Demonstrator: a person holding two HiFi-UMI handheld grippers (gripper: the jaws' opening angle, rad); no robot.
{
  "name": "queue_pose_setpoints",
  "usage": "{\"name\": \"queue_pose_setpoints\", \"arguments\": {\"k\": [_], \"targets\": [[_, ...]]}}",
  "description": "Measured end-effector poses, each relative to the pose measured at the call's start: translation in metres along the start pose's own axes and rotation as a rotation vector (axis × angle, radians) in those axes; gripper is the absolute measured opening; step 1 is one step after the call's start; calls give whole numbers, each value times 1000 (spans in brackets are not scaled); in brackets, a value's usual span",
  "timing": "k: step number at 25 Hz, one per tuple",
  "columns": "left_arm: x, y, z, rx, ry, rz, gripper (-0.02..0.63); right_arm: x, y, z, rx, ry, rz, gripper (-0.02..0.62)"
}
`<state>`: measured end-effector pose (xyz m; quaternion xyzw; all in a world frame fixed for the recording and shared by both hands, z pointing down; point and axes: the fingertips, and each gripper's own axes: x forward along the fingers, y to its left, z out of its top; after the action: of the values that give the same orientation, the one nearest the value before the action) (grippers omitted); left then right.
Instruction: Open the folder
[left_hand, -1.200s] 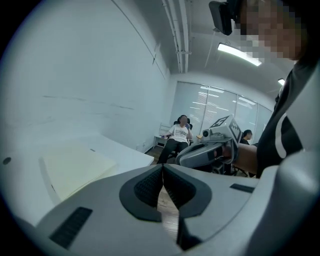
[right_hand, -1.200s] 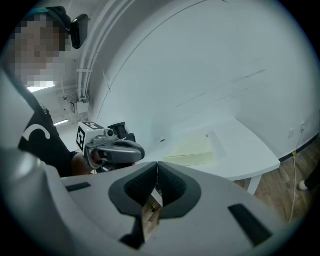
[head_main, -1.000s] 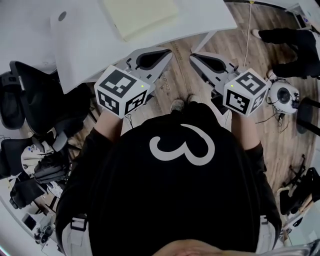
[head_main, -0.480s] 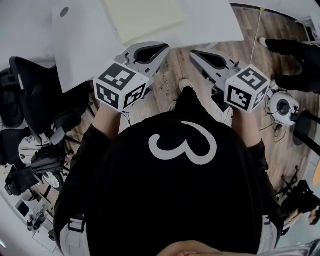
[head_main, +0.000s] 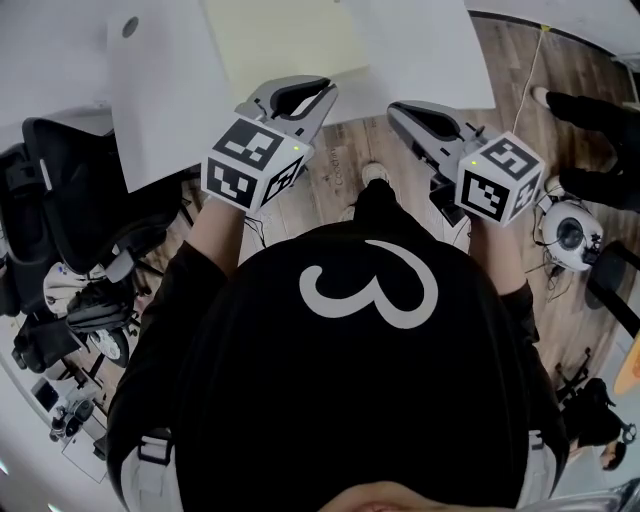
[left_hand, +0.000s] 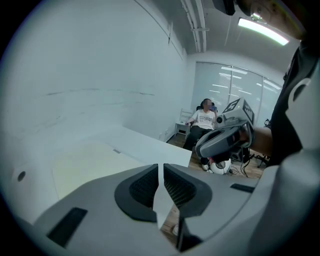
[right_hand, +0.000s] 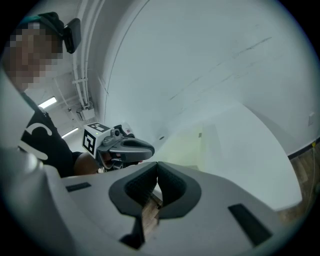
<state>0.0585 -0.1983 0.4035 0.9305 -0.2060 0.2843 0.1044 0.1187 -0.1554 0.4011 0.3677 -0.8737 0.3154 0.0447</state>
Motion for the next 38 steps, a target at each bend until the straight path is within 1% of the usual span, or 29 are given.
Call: {"name": "queue_pose_setpoints", "arguments": {"k": [2, 3, 4, 5, 9, 10, 12, 17, 23, 28, 31, 34, 38], "targets": [[9, 10, -2, 12, 25, 37, 24, 1, -11, 2, -15, 10, -6, 25], [14, 15, -4, 23, 42, 55, 44, 2, -17, 3, -21, 13, -6, 25], [20, 19, -6, 34, 62, 67, 80, 3, -22, 4, -20, 14, -4, 25], [26, 22, -8, 44, 81, 75, 96, 4, -27, 4, -12, 15, 1, 25], [40, 31, -17, 84, 135, 100, 123, 7, -39, 1, 16, 20, 16, 25], [44, 33, -20, 95, 151, 106, 136, 8, -41, 1, 24, 18, 23, 25], [52, 37, -25, 116, 181, 119, 182, 8, -47, 0, 40, 17, 32, 25], [71, 43, -38, 153, 256, 136, 233, 8, -60, -5, 66, 45, 32, 25], [83, 47, -50, 264, 337, 170, 250, 13, -64, -12, 88, 57, 51, 25], [88, 49, -53, 276, 356, 182, 250, 14, -69, -17, 102, 57, 61, 25], [89, 52, -54, 286, 361, 205, 249, 16, -70, -20, 110, 56, 67, 25], [90, 51, -52, 285, 360, 222, 247, 13, -72, -21, 116, 60, 70, 25], [89, 54, -52, 287, 355, 227, 233, 16, -73, -22, 125, 58, 76, 25]]}}
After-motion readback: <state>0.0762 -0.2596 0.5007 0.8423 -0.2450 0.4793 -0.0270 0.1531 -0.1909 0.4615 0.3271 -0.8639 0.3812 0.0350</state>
